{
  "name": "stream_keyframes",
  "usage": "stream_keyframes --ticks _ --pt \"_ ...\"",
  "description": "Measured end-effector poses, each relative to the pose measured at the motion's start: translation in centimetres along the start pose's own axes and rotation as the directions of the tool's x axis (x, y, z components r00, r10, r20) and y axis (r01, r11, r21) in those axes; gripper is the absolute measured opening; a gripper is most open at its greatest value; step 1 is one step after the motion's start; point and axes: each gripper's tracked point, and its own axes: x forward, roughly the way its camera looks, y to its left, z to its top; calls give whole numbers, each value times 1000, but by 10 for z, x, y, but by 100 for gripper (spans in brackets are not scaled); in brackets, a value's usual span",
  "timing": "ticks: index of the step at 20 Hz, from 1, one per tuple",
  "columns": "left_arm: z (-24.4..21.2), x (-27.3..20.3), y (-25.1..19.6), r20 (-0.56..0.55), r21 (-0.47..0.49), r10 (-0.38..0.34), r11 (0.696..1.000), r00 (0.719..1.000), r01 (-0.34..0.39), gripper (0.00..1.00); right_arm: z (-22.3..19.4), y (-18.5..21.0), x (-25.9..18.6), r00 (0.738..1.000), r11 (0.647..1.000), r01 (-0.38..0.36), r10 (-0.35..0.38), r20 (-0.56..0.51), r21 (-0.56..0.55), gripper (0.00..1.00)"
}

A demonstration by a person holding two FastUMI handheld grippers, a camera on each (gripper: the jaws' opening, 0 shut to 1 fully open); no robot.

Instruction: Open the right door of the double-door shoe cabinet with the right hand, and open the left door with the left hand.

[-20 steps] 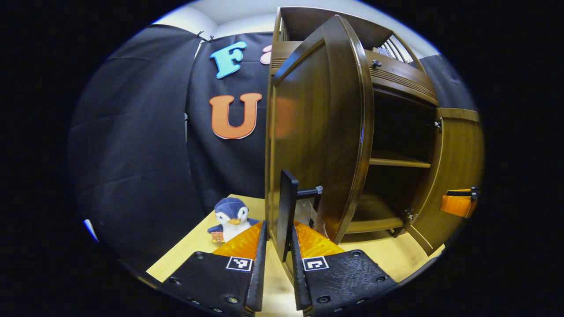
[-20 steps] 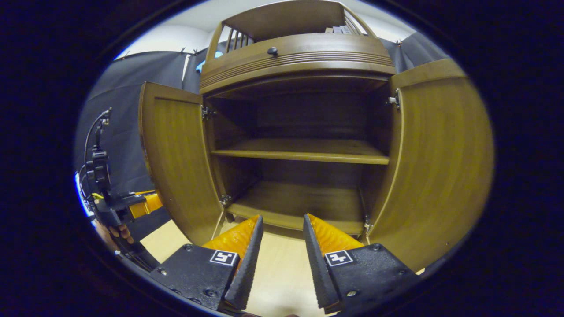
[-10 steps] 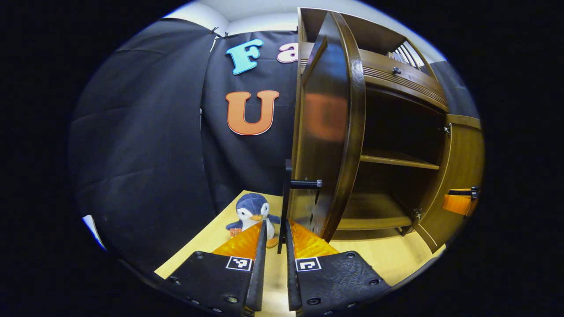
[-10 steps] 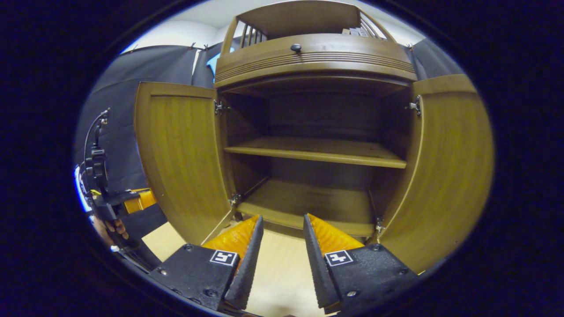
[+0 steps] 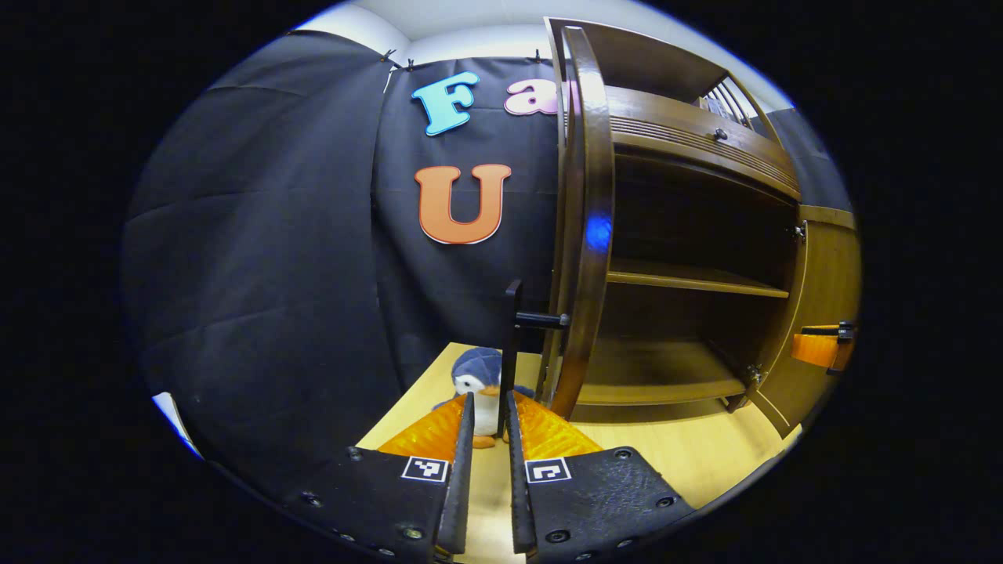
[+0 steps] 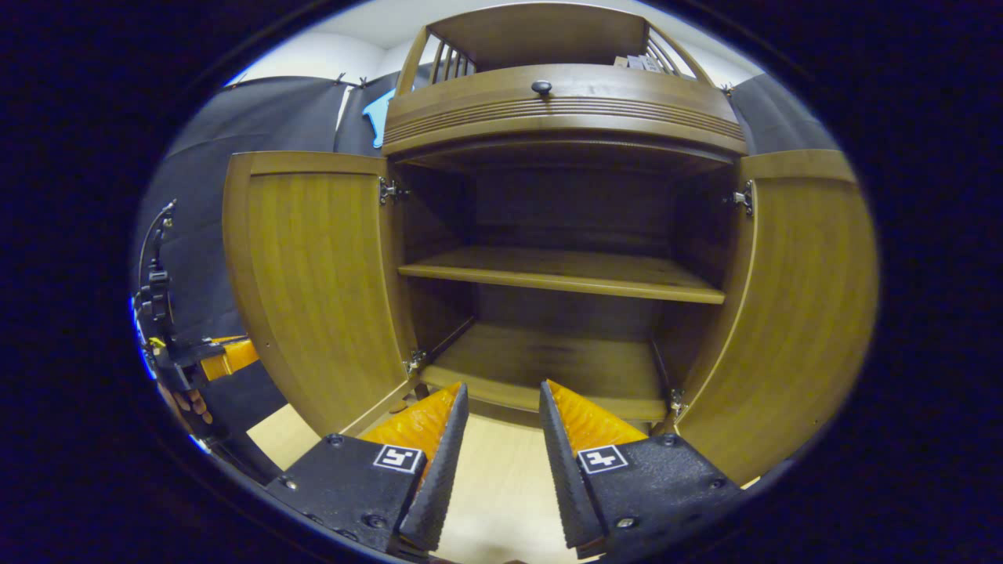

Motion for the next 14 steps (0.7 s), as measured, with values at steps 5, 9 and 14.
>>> stream_keyframes --ticks 5,9,14 --pt "0 -4 18 -27 -29 -12 1000 1000 11 22 1 -5 -5 998 998 66 -66 -1 0 59" --pt "21 -13 28 27 -30 26 999 999 -25 21 3 -13 -16 995 995 98 -98 9 -4 59" --pt "51 -42 22 94 -14 83 997 992 -82 22 19 -34 -30 991 993 117 -117 58 2 59"
